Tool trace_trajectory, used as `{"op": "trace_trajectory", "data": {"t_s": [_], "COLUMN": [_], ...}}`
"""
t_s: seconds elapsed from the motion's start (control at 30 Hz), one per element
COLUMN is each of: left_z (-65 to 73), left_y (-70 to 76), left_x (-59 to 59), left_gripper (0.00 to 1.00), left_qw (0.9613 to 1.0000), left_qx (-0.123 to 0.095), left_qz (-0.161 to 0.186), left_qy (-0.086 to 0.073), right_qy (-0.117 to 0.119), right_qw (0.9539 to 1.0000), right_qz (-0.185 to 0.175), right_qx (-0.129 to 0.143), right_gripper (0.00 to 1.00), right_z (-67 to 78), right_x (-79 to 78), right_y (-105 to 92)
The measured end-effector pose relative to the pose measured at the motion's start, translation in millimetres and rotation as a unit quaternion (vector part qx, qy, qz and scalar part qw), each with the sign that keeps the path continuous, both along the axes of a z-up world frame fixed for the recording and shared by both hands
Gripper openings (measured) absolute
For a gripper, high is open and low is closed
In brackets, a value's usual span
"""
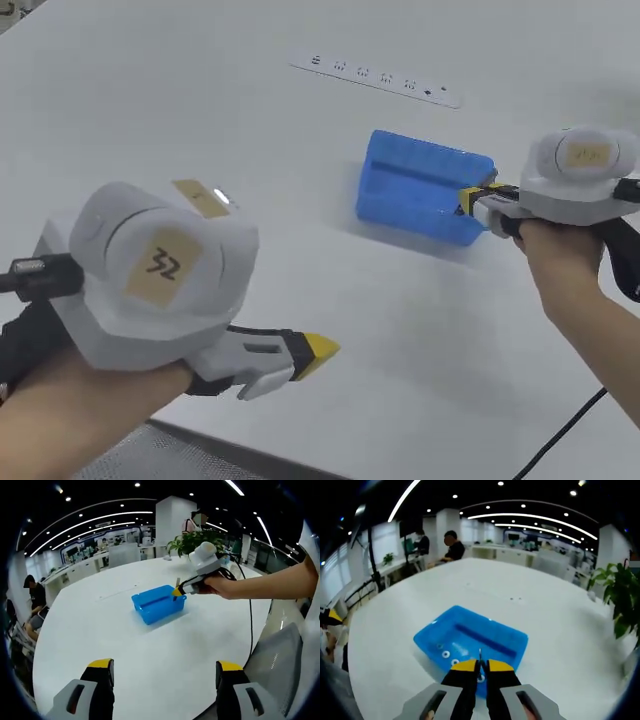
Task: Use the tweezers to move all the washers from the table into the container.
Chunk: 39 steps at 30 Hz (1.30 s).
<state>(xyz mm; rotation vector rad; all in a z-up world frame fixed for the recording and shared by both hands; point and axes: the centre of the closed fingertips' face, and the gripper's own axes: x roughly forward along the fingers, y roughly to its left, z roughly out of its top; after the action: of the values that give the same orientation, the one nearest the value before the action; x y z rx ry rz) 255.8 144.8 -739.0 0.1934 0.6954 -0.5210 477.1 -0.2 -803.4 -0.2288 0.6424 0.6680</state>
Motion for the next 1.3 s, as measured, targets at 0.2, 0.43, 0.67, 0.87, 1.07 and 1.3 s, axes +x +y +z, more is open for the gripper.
{"op": "trace_trajectory", "data": {"t_s": [0.2,0.43,0.67,0.87,1.07,1.3], "left_z": [13.7,49.8,63.8,76.2,79.4,83.8], "left_y": [-7.2,-23.4,-43.1,-62.9,-75.7,-88.2], "left_x": [6.3,27.1,38.0,43.2,46.0,42.6], "left_gripper": [0.77,0.62,0.46,0.38,0.29,0.25], "left_qw": [0.9996,0.9933,0.9837,0.9742,0.965,0.9519], "left_qx": [-0.013,-0.071,-0.093,-0.119,-0.128,-0.145], "left_qz": [-0.024,-0.076,-0.144,-0.183,-0.223,-0.268], "left_qy": [-0.013,-0.05,-0.056,-0.059,-0.052,-0.038], "right_qy": [-0.014,-0.047,-0.058,-0.046,-0.04,-0.022], "right_qw": [0.9999,0.9975,0.9916,0.986,0.9769,0.9667], "right_qz": [-0.003,0.038,0.102,0.148,0.2,0.248], "right_qx": [0.008,0.037,0.054,0.062,0.063,0.06], "right_gripper": [0.03,0.02,0.02,0.02,0.02,0.02], "right_z": [13.9,53.6,79.0,86.6,91.4,86.0], "right_x": [-2.9,-27.4,-72.8,-110.2,-142.7,-171.2], "right_y": [-2.1,9.5,26.2,40.5,56.3,62.6]}}
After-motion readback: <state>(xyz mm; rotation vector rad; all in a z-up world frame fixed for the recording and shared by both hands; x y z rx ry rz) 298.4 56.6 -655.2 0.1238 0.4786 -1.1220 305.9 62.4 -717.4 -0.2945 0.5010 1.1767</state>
